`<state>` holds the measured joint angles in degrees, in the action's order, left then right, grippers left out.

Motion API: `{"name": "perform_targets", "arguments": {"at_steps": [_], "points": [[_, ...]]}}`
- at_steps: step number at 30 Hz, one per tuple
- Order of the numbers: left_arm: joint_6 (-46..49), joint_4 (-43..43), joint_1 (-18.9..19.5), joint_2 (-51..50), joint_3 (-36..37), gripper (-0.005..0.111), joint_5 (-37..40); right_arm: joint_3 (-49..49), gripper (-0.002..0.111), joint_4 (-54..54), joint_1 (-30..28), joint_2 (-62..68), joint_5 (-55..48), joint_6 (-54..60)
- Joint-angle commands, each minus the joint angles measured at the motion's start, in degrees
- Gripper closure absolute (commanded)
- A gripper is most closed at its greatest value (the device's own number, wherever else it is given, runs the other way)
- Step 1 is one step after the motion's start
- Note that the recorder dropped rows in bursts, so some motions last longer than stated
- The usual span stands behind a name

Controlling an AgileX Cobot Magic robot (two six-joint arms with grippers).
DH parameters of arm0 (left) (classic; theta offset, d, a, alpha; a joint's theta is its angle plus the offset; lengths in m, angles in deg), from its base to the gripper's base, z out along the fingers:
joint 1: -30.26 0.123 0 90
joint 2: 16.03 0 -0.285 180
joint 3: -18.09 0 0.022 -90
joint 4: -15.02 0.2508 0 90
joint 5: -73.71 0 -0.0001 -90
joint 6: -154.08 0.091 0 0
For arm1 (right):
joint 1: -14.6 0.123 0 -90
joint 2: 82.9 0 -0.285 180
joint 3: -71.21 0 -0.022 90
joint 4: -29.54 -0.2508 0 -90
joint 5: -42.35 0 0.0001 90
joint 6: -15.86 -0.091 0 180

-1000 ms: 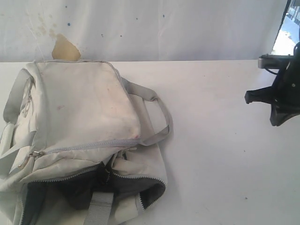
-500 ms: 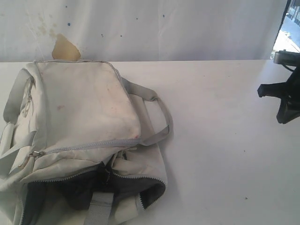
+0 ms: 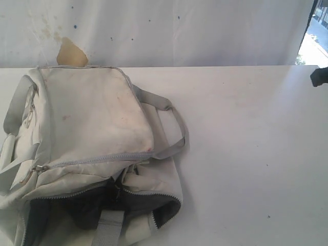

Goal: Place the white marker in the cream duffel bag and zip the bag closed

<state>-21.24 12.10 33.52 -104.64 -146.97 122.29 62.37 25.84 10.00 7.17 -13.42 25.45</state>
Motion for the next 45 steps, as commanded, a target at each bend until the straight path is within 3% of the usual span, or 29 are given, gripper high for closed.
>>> {"name": "perform_targets", "arguments": {"at_steps": [1,5,10,16,27,33,40,45], "points": [[0.07,-0.35,-0.41,2.94,-0.45,0.091,-0.92,-3.15,0.108,0.92,0.02,-8.1,1.91,0.63],[1.75,-0.07,-2.58,8.06,-0.45,0.107,-0.62,-5.34,0.108,1.65,0.02,-15.82,2.88,0.63],[1.77,0.02,-5.13,15.58,-0.45,0.107,-0.24,-5.94,0.108,3.71,0.02,-26.02,2.88,0.63],[1.15,0.02,-5.38,25.67,-0.45,0.107,0.63,-5.94,0.108,3.71,0.02,-38.98,1.31,0.68],[4.36,0.02,-5.38,52.05,-0.45,0.107,3.95,-5.94,0.108,3.71,0.02,-66.06,-0.61,1.18],[3.34,0.99,-5.38,67.85,-0.45,0.107,7.31,-5.94,0.108,3.71,0.14,-78.89,-7.72,1.18],[1.32,1.54,-5.26,80.27,4.46,0.107,11.39,-5.53,0.108,3.71,0.55,-82.29,-14.19,1.18],[1.32,1.7,-5.15,80.82,5.6,0.107,13.58,-5.77,0.108,5.42,3.29,-82.29,-14.19,1.18]]}}
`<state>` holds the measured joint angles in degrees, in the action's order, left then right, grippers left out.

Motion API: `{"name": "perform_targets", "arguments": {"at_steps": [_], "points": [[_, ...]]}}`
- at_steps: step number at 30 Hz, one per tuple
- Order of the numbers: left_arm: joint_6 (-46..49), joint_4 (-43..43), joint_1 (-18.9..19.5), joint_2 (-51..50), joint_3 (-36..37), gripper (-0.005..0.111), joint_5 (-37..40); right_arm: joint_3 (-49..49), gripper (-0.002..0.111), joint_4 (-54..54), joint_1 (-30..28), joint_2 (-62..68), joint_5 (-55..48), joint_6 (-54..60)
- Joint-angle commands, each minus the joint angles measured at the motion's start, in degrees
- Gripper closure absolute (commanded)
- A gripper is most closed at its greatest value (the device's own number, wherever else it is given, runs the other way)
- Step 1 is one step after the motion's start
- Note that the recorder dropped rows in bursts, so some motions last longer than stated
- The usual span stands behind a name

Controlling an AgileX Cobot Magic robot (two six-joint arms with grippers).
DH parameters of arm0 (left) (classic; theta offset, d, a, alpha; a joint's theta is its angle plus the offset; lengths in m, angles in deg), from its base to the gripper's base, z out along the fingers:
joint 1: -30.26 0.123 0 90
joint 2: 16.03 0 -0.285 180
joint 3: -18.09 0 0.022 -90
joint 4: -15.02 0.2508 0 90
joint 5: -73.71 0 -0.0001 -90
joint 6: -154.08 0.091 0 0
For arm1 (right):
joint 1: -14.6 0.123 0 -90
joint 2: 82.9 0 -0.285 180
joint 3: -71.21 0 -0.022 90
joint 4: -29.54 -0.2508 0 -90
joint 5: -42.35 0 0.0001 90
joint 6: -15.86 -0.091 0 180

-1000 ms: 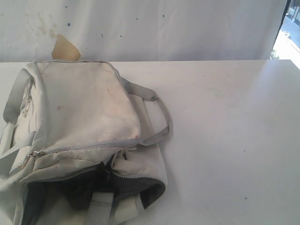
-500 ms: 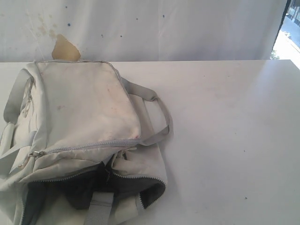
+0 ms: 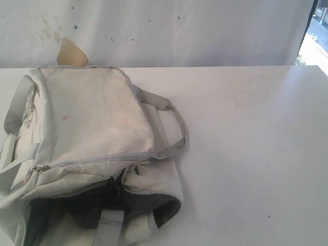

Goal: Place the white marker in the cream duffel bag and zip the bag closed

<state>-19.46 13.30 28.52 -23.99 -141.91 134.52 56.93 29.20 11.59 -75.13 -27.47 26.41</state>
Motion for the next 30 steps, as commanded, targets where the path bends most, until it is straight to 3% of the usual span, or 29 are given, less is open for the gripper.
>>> {"name": "perform_targets", "arguments": {"at_steps": [1,10,15,23,30], "points": [[-0.46,0.5,-0.15,0.17,0.54,0.107,1.35,-0.32,0.108,3.02,2.13,0.02,-0.14,0.21],[-0.46,0.02,-0.15,0.17,2.93,0.107,-5.62,-1.49,0.108,4.36,2.41,0.02,1.33,-1.92],[-0.46,0.02,-0.15,0.17,13.22,0.107,-12.65,-7.32,0.108,4.36,2.41,0.02,6.99,-3.29],[-0.46,0.02,-0.15,0.17,31.95,0.107,-34.3,-21.2,0.108,3.57,2.41,0.02,21.16,-4.74],[-1.8,-0.44,-0.15,0.17,43.21,0.107,-50.27,-35.73,0.108,3.57,2.41,0.02,34.13,-4.74]]}}
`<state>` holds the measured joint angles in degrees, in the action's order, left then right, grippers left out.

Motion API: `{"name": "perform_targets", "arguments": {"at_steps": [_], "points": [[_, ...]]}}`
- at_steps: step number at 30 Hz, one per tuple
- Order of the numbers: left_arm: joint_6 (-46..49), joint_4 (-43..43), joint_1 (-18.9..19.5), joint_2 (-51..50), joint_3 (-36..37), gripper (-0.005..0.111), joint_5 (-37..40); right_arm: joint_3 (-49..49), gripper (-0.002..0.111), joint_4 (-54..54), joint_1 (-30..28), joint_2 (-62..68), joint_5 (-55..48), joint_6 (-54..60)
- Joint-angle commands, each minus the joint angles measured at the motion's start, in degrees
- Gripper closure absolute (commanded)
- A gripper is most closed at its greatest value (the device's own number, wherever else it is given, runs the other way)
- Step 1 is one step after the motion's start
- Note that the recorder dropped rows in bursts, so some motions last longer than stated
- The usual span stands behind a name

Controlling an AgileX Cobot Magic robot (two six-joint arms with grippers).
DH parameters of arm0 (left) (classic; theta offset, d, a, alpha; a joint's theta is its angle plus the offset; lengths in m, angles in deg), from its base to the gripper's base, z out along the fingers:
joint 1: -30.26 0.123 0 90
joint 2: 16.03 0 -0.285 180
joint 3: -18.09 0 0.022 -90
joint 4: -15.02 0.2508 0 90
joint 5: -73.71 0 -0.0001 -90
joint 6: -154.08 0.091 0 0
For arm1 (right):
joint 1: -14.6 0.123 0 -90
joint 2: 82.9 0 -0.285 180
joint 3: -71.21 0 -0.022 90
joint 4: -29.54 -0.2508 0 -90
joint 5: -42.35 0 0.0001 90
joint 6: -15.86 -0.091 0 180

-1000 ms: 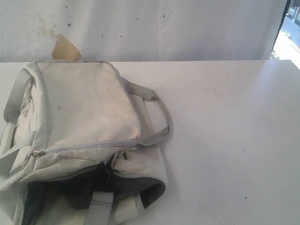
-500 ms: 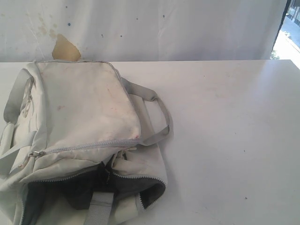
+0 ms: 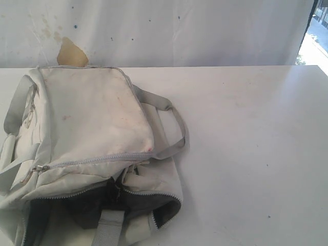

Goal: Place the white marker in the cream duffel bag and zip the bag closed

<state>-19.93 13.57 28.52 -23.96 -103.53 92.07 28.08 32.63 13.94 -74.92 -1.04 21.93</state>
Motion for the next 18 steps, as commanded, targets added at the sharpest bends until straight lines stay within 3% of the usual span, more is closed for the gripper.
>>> {"name": "perform_targets", "arguments": {"at_steps": [1,10,18], "points": [[-1.33,-0.7,-0.15,0.14,6.33,0.107,-9.7,-9.56,0.108,0.14,0.05,-0.2,10.54,-0.26],[-1.33,-0.8,-0.15,0.14,18.83,0.107,-24.58,-24.28,0.108,0.14,0.05,-0.2,33.56,-0.26],[-1.29,-0.8,-0.15,0.14,18.83,0.107,-17.44,-33.35,0.108,0.14,0.05,-0.2,46.31,-0.33]]}}
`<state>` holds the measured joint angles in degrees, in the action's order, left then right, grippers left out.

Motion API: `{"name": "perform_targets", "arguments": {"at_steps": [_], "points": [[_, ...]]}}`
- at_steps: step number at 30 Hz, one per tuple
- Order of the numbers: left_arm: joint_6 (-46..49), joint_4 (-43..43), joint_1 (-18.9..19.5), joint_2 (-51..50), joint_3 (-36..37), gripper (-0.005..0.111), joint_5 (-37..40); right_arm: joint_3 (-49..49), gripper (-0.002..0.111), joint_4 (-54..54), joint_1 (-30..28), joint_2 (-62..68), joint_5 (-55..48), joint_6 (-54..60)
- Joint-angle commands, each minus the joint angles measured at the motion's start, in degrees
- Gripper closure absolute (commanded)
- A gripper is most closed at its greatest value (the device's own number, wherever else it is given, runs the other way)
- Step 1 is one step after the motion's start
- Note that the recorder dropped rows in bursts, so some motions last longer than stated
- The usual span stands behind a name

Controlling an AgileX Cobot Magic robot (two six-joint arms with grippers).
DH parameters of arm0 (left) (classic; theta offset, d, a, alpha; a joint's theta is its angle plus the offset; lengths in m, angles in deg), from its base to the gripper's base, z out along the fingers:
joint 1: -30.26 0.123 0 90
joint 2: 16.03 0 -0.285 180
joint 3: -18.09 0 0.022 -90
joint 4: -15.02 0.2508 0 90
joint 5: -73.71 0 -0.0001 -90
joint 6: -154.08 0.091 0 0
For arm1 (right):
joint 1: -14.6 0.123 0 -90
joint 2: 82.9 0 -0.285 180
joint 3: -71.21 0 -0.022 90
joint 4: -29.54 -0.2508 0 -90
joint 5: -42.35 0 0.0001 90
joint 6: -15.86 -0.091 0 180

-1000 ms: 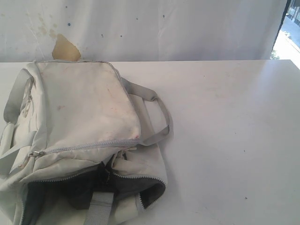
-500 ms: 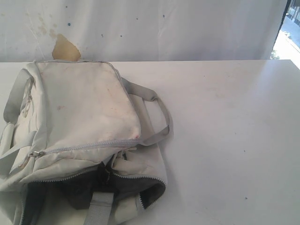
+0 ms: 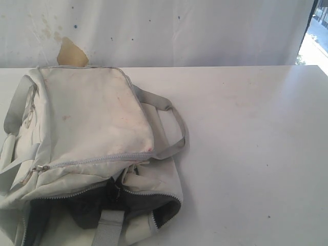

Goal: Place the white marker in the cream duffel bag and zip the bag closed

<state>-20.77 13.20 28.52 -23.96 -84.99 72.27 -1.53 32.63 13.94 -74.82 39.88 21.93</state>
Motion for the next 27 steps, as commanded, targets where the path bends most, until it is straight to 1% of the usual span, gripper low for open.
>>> {"name": "perform_targets", "arguments": {"at_steps": [1,2,5,7,19,27], "points": [[-0.44,-0.43,-0.15,0.14,0.29,0.107,2.92,-4.48,0.108,0.14,0.05,-0.3,6.66,-0.5],[-0.44,-0.43,-0.15,0.14,0.29,0.107,3.2,-4.48,0.108,0.14,0.05,-0.3,7.83,-0.5],[-0.44,-0.43,-0.15,0.14,0.29,0.107,3.08,-4.48,0.108,0.14,0.05,-0.3,3.62,-0.95],[-0.44,-0.43,-0.15,0.14,0.29,0.107,3.08,-4.48,0.108,0.14,0.05,-0.3,2.82,-0.95],[-0.44,-0.43,-0.15,0.14,0.29,0.107,3.08,-4.48,0.108,0.14,0.05,-0.3,2.46,-1.77],[-0.44,-0.43,-0.15,0.14,0.29,0.107,3.08,-4.48,0.108,0.14,0.05,-0.3,-4.08,-2.02]]}}
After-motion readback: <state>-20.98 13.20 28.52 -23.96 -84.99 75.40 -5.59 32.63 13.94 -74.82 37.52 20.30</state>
